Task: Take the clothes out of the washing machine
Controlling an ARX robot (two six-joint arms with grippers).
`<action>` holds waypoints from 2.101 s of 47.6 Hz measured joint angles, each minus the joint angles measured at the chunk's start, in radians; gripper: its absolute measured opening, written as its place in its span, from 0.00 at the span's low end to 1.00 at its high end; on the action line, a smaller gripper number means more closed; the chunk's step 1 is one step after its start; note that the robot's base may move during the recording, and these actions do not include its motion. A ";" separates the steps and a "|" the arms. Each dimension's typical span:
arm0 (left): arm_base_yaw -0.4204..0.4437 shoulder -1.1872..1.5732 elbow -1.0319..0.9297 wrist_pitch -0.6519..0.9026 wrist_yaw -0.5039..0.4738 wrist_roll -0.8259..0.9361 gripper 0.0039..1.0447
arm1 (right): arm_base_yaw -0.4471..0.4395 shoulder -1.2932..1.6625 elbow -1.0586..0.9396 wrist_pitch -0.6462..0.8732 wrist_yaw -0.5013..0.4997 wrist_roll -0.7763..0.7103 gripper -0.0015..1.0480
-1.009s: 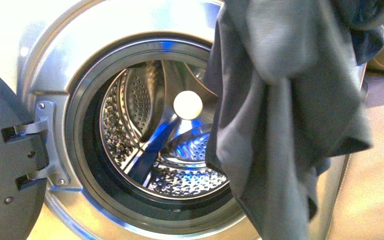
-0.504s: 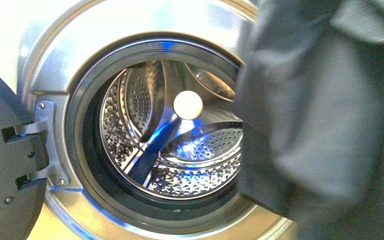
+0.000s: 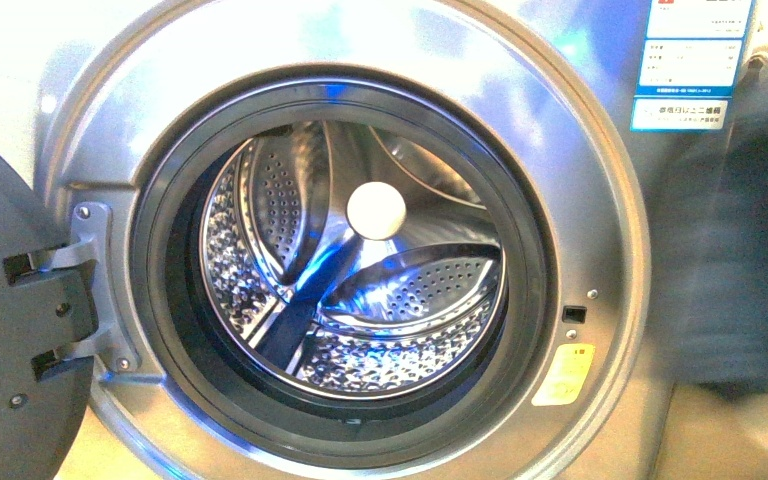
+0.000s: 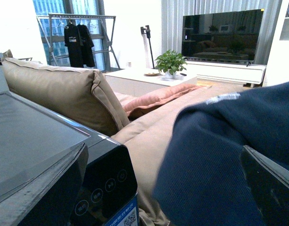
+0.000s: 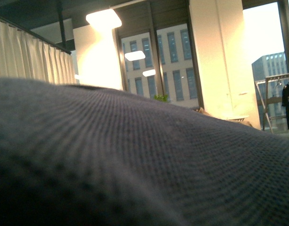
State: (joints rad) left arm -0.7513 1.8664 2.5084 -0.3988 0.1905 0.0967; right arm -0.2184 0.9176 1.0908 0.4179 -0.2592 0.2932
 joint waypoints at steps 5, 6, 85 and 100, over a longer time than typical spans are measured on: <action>0.000 0.000 0.000 0.000 0.000 0.000 0.94 | -0.184 0.024 0.108 -0.106 -0.162 0.108 0.06; 0.000 0.000 0.000 0.000 0.000 0.000 0.94 | -0.232 0.036 0.134 -0.116 -0.205 0.132 0.06; 0.000 0.000 0.002 0.000 0.000 0.000 0.94 | -0.807 0.682 -0.147 -0.636 -0.357 -0.562 0.06; 0.000 0.000 0.002 0.000 0.000 0.000 0.94 | -0.755 0.784 -0.192 -0.536 -0.304 -0.581 0.46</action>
State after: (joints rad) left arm -0.7513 1.8660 2.5099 -0.3988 0.1909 0.0967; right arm -0.9733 1.7020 0.8993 -0.1184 -0.5636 -0.2882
